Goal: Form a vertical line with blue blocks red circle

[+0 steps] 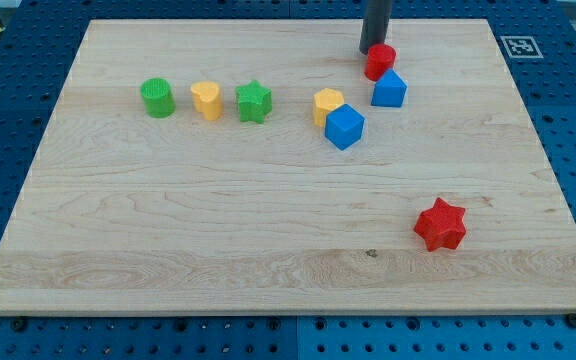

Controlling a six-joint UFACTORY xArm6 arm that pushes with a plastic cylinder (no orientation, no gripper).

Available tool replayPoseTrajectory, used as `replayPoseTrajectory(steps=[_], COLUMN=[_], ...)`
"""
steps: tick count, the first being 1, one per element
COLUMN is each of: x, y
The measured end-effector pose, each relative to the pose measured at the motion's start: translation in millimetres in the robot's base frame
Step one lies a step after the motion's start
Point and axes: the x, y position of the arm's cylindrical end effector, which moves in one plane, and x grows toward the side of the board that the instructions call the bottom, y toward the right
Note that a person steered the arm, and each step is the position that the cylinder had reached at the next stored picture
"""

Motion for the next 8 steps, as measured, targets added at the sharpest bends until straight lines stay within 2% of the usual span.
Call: replayPoseTrajectory(steps=[1, 3, 6, 8], x=[-0.2, -12.7, 37.9, 67.1], y=[-0.8, -65.7, -72.7, -46.9])
